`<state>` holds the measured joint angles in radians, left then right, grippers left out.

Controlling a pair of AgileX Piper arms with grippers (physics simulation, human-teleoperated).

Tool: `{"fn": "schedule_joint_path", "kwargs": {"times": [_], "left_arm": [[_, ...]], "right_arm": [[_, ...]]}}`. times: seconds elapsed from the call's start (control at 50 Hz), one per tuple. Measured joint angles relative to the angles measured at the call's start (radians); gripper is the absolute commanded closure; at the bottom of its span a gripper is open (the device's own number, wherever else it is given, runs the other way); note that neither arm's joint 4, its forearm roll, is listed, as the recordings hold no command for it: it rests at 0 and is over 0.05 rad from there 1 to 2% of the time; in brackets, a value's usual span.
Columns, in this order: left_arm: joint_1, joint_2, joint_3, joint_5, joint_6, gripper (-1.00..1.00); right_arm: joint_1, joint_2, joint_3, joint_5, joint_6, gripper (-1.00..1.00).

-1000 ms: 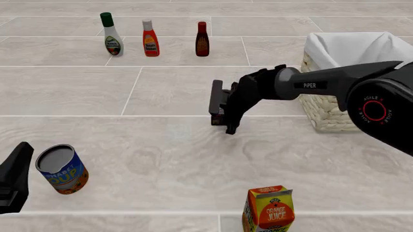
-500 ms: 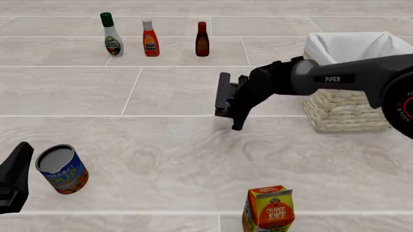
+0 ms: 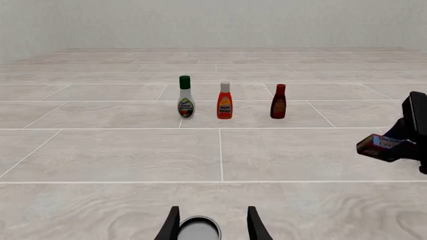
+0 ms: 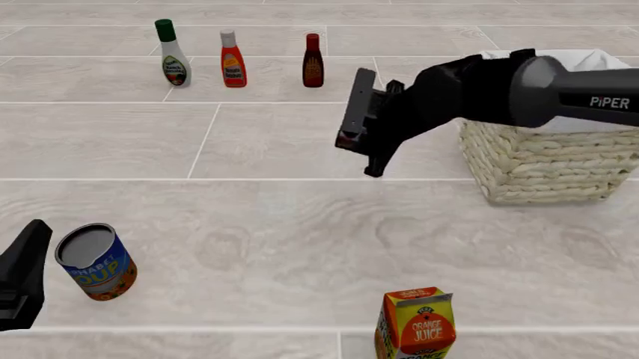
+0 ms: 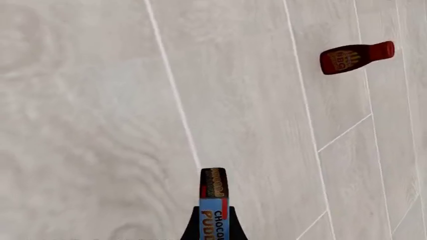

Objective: Pick the chocolate pudding and place it in the basket.

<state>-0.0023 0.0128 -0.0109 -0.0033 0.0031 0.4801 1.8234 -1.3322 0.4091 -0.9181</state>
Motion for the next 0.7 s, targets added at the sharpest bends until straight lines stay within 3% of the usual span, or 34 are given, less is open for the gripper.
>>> {"fn": "schedule_joint_path", "kwargs": {"times": [0.28,0.7], "left_arm": [[0.000,0.000,0.000,0.000,0.000,-1.00],[0.000,0.000,0.000,0.000,0.000,-1.00]], "right_arm": [[-0.002,-0.098,0.005,-0.007,0.081,1.00],[-0.003,-0.229,0.042,-0.013,0.156,1.00]]}}
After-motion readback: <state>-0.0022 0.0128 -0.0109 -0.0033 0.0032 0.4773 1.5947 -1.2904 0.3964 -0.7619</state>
